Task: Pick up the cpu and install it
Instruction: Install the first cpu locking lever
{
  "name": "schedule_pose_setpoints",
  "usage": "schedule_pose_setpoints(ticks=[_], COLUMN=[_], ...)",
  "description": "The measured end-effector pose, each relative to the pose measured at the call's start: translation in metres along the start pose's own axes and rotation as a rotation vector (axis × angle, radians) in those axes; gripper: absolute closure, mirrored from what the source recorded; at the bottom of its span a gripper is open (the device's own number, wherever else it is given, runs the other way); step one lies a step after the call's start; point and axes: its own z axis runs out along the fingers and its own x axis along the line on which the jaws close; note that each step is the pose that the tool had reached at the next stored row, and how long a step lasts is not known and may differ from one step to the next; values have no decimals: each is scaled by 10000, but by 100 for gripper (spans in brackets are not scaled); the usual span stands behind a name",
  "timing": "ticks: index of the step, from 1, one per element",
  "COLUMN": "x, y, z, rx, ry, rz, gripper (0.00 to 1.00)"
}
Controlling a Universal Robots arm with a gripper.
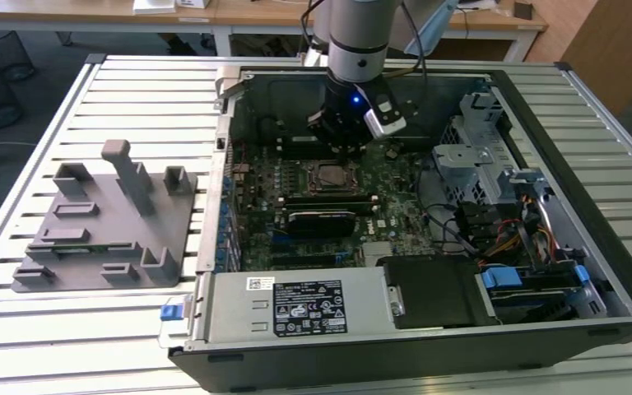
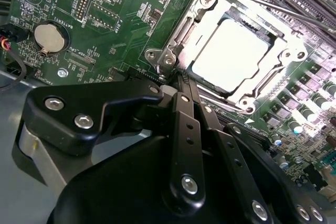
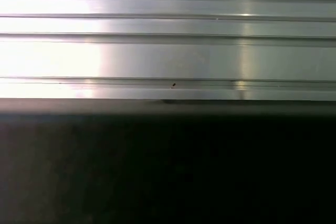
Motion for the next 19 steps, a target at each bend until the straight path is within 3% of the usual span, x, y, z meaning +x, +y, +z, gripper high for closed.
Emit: schedule_pose_setpoints(ticks=[13,19], x=[-3,-6], y=[-1,-2], z=[-28,-8], rx=[17,228], ry=[1,4], rz=[0,-2], gripper=[88,88])
